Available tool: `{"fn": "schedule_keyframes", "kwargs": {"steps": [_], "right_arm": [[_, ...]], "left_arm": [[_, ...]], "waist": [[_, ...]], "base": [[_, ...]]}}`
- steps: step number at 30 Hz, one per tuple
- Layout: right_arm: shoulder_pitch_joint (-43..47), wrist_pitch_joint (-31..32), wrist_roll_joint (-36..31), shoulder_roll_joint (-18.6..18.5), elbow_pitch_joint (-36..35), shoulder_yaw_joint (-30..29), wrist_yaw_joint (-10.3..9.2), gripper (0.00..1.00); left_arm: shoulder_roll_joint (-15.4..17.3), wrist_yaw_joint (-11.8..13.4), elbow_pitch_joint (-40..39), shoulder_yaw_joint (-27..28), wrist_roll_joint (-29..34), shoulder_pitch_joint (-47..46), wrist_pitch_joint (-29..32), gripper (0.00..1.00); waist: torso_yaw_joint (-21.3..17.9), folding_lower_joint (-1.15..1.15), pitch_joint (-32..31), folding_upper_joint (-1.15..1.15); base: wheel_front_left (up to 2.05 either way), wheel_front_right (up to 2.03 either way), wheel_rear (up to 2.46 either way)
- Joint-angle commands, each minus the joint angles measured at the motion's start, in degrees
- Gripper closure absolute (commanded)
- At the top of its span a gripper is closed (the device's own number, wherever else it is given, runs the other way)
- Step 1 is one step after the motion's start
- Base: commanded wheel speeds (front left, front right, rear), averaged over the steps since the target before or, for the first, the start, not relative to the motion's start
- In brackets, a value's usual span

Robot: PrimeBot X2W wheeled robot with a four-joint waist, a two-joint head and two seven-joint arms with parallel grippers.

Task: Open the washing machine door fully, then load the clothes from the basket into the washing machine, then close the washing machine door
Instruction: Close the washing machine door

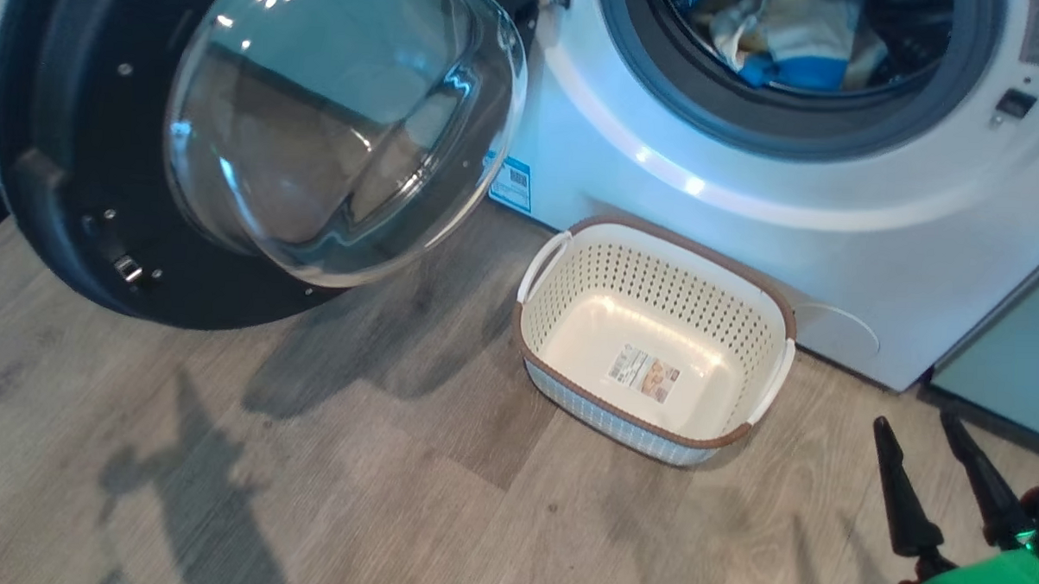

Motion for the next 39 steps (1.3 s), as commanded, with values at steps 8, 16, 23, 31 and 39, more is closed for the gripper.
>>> {"fn": "schedule_keyframes", "kwargs": {"steps": [8, 16, 23, 31, 39], "right_arm": [[-4.6, -0.4, 0.1, -3.3, -2.4, 0.9, 0.24, 0.00], [-5.9, -0.4, 0.2, -4.1, -2.5, 1.0, 0.24, 0.00], [-6.6, -0.4, 0.3, -4.5, -2.5, 0.7, 0.24, 0.00], [-6.7, -0.4, 0.2, -4.3, -2.4, 0.4, 0.24, 0.00], [-6.5, -0.4, 0.1, -3.6, -2.1, 0.2, 0.24, 0.00]], "left_arm": [[7.5, 1.2, 4.0, -0.3, -0.9, -11.3, 3.5, 1.00], [9.9, 4.2, 9.9, -2.4, 0.3, -16.1, 7.3, 1.00], [10.5, 5.6, 13.9, -4.5, 1.4, -18.0, 11.1, 1.00], [10.4, 5.2, 15.9, -6.0, 2.0, -18.5, 14.7, 1.00], [9.7, 3.4, 16.8, -6.0, 1.2, -18.1, 17.4, 1.00]], "waist": [[-1.7, -0.01, 4.0, 0.00], [-2.8, -0.01, 6.4, 0.00], [-3.1, -0.01, 7.3, 0.00], [-2.8, -0.01, 7.3, 0.00], [-2.3, -0.01, 6.2, 0.00]], "base": [[0.00, 0.00, 0.00], [0.00, 0.00, 0.00], [0.00, 0.00, 0.00], [0.00, 0.00, 0.00], [0.00, 0.00, 0.00]]}}
